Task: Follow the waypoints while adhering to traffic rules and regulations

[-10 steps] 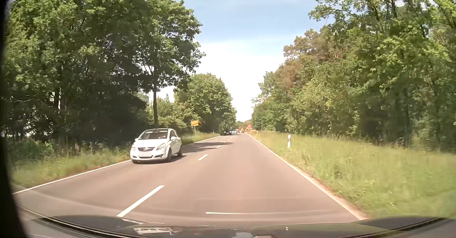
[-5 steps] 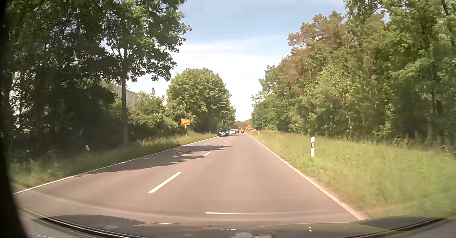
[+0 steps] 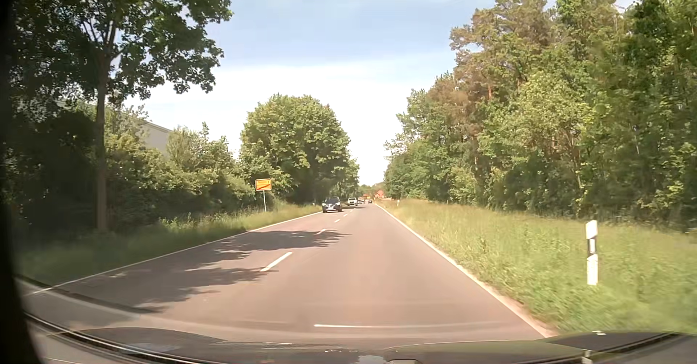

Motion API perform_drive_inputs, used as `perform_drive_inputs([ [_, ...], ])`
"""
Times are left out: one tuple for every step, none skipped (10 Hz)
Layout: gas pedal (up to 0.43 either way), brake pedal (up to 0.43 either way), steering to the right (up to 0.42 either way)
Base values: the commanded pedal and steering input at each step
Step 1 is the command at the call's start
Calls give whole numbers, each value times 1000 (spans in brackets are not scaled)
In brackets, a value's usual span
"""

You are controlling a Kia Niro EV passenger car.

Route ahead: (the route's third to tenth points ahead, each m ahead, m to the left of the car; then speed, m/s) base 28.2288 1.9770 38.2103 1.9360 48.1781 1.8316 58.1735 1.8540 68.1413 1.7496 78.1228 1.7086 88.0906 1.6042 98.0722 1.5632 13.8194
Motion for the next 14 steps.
perform_drive_inputs([
  [228,0,0],
  [248,0,-1],
  [268,0,-2],
  [287,0,-2],
  [299,0,-2],
  [299,0,-2],
  [311,0,-2],
  [311,0,-2],
  [331,0,-2],
  [331,0,-2],
  [339,0,-1],
  [350,0,-1],
  [350,0,-1],
  [350,0,-1],
])
